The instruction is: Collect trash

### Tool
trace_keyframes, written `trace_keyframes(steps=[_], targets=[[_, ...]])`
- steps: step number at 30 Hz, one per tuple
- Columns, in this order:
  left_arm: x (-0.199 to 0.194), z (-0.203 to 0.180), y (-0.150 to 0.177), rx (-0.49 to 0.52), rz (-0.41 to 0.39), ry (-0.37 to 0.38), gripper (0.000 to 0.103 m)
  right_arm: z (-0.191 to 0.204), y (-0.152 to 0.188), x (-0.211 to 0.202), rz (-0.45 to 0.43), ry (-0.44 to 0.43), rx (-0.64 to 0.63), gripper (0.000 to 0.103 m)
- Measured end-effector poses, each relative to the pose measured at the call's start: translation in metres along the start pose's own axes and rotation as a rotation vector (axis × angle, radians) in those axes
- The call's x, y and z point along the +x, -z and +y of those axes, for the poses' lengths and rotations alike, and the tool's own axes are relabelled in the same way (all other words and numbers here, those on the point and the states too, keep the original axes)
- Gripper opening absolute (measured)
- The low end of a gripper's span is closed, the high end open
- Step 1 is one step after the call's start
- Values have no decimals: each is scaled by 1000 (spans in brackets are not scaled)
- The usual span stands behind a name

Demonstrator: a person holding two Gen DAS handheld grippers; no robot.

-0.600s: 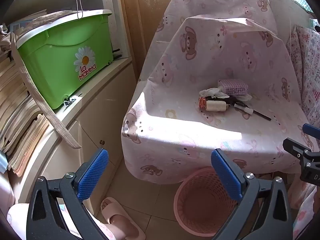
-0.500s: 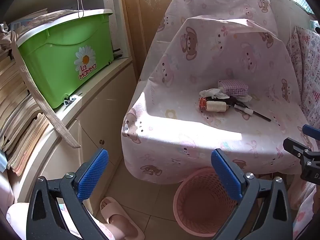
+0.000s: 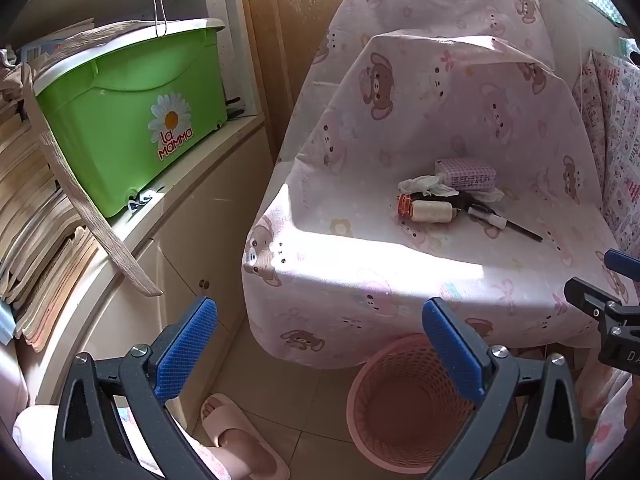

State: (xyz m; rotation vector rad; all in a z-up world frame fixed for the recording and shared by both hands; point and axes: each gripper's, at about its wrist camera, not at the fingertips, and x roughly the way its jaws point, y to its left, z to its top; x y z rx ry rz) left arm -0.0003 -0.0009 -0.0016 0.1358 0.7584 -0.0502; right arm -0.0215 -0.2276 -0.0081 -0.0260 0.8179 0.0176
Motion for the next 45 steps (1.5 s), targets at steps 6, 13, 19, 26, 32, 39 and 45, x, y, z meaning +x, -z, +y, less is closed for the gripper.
trace_keyframes(steps=[6,13,19,26,32,39,45], targets=[[0,-1,0,2,-1,3,102,1,1,1,4,0,2,90],[1,-2,1,1,-2,4,102,2,2,3,7,-3,3,90],[0,-3,1,2,-4,6,102,1,2,6,12,-1,6,90],[0,-3,1,3,-4,6,102,1,3,6,13,2,2,90],[-1,-3,1,2,-4,6,102,1,3,7,12,3,3,90],[-2,-8,1,9,-1,8,102,2,4,7,15,4,2,90],[-1,-6,0,0,6,11,102,3,4,8,17,6,0,90]])
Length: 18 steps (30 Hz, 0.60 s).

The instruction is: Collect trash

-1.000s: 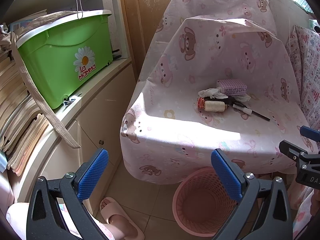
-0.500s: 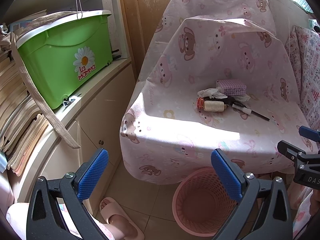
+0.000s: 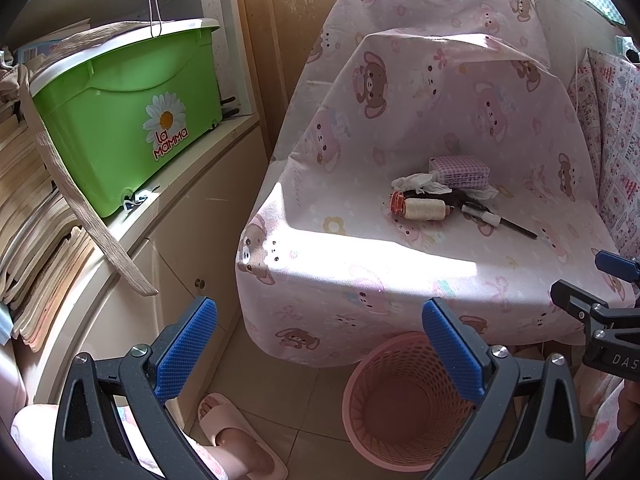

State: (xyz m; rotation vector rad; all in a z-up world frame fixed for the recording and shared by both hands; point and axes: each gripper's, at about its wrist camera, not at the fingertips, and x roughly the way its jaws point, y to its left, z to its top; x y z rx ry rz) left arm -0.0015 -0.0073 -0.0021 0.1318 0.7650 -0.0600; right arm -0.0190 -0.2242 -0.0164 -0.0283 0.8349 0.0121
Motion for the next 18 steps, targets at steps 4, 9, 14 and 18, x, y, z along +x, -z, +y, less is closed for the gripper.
trace_keyframes(steps=[4,9,14,18], targets=[[0,0,0,-3,2,1,102,0,0,0,0,-1,1,90],[1,-1,0,-2,1,1,102,1,1,2,3,-1,-5,90],[2,-1,0,-14,7,12,102,3,2,3,2,-2,-8,90],[2,-2,0,-16,7,9,102,5,3,4,4,0,-10,90]])
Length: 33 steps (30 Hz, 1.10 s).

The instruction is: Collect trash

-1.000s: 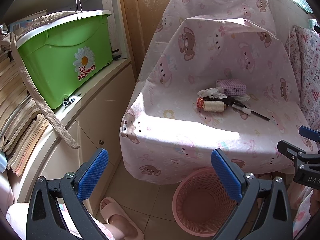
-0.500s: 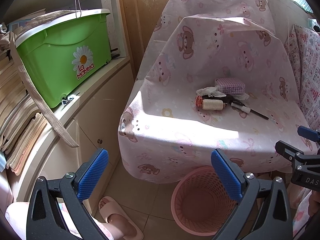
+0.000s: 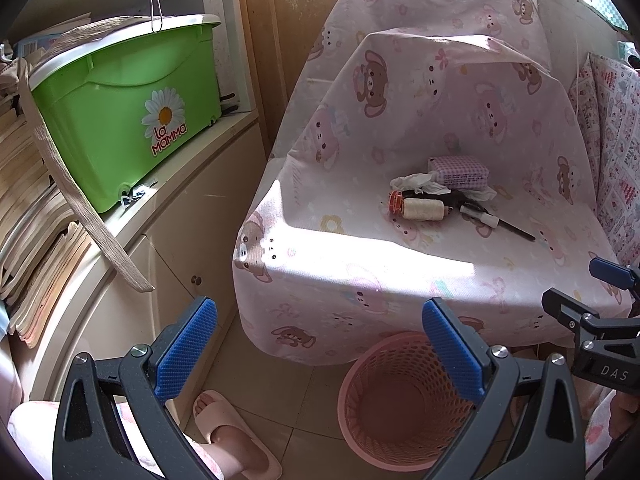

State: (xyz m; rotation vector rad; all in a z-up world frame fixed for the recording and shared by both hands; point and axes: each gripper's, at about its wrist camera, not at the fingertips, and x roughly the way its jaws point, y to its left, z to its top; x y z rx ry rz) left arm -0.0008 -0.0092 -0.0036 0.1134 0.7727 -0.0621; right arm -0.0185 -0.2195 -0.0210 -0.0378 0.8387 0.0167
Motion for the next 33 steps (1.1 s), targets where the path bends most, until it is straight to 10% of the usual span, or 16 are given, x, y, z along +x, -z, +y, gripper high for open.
trace_keyframes(steps=[33], targets=[[2,1,2,5,-3,-6,102,12,1,5,38,-6,-29,90]])
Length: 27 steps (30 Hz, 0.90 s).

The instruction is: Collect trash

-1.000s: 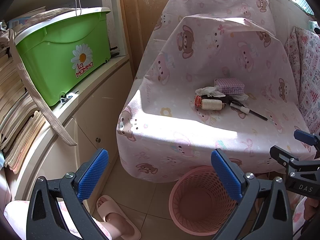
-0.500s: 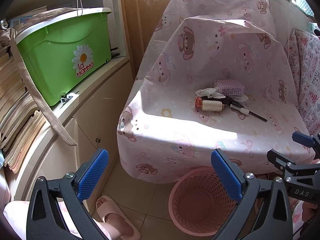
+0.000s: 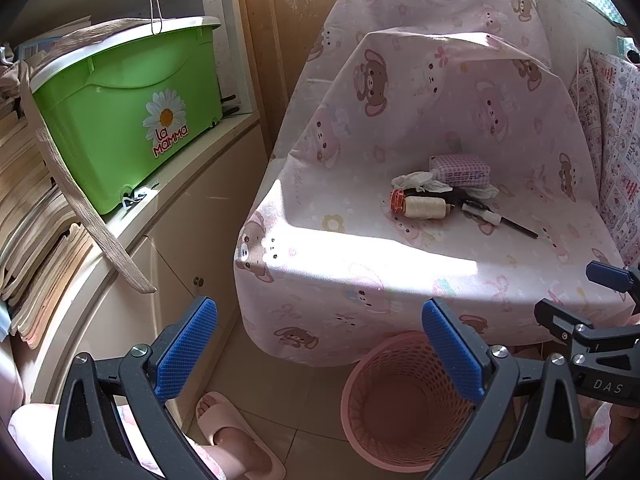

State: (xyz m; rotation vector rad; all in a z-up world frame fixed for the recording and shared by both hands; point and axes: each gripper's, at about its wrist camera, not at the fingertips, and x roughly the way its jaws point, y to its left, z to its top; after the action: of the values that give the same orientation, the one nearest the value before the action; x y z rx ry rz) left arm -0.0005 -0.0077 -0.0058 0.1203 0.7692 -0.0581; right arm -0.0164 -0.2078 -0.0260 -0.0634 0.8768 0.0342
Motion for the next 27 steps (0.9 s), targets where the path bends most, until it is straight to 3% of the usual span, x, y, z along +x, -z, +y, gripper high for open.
trace_keyframes(steps=[4,9,11,14,18,23,27], targets=[[3,3,0,-26,17,12,100,-2,-1,-4,-12,-19,5,90],[10,3,1,-24,45,-4,84,-7,-4,-10,-42,-40,21,90],[16,2,1,-20,53,-20,83,-13,-5,-11,-52,-32,42,88],[24,2,-8,-14,85,2,73,-25,-8,-10,-36,-44,84,76],[24,1,-37,-7,108,80,44,-40,-28,-13,-26,-94,97,63],[38,-6,-79,39,127,89,39,-59,-68,-20,-57,-93,99,62],[64,2,-103,-53,208,187,32,-71,-89,-12,-49,-88,76,48]])
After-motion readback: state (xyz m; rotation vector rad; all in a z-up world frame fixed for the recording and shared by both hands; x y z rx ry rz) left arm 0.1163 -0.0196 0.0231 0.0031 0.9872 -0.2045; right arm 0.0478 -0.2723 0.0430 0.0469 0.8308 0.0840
